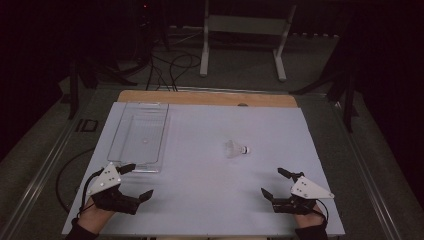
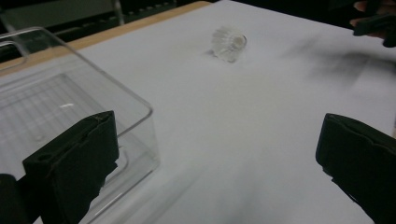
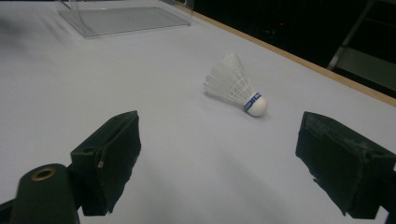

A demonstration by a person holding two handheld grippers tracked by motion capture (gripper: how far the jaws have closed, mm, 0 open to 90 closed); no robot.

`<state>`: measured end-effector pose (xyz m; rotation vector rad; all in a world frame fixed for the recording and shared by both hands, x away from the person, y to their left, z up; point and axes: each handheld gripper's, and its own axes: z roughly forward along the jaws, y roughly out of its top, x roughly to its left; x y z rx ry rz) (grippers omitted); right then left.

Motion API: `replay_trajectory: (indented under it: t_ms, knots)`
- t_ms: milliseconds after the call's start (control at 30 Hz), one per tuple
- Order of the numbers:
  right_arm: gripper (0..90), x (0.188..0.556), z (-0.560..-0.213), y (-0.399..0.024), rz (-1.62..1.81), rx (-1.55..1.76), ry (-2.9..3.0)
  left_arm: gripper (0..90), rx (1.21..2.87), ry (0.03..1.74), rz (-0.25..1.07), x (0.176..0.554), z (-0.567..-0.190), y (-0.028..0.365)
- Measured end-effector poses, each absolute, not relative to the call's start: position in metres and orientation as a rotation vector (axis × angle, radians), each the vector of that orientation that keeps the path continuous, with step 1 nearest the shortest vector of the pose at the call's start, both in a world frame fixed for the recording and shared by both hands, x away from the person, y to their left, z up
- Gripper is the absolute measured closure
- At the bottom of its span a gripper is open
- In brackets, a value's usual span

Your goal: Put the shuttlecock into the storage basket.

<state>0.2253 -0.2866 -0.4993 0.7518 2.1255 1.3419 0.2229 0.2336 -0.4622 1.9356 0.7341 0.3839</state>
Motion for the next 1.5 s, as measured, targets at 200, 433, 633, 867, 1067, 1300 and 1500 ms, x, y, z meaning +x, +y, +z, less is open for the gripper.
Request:
replay_trajectory:
  t_ms: [200,433,633,867,1067,1300,1500]
  knots:
    - [13.8,0.225,-0.499,-0.287,1.347,0.754,2.121,0.0,1.977,0.702,0.364,0.227,-0.456,0.224]
    - [14.0,0.225,-0.498,-0.288,1.349,0.752,2.116,0.0,2.026,0.666,0.338,0.232,-0.446,0.213]
    - [14.1,0.225,-0.498,-0.288,1.348,0.752,2.116,0.0,2.062,0.639,0.313,0.237,-0.439,0.204]
    - [14.1,0.225,-0.498,-0.288,1.349,0.753,2.115,0.0,2.108,0.609,0.3,0.241,-0.435,0.193]
    - [14.1,0.225,-0.498,-0.288,1.348,0.752,2.115,0.0,2.142,0.584,0.288,0.244,-0.432,0.185]
    - [14.1,0.225,-0.498,-0.288,1.351,0.753,2.117,0.0,2.173,0.547,0.275,0.247,-0.428,0.175]
    - [14.2,0.225,-0.498,-0.288,1.348,0.754,2.119,0.0,2.198,0.532,0.259,0.251,-0.427,0.166]
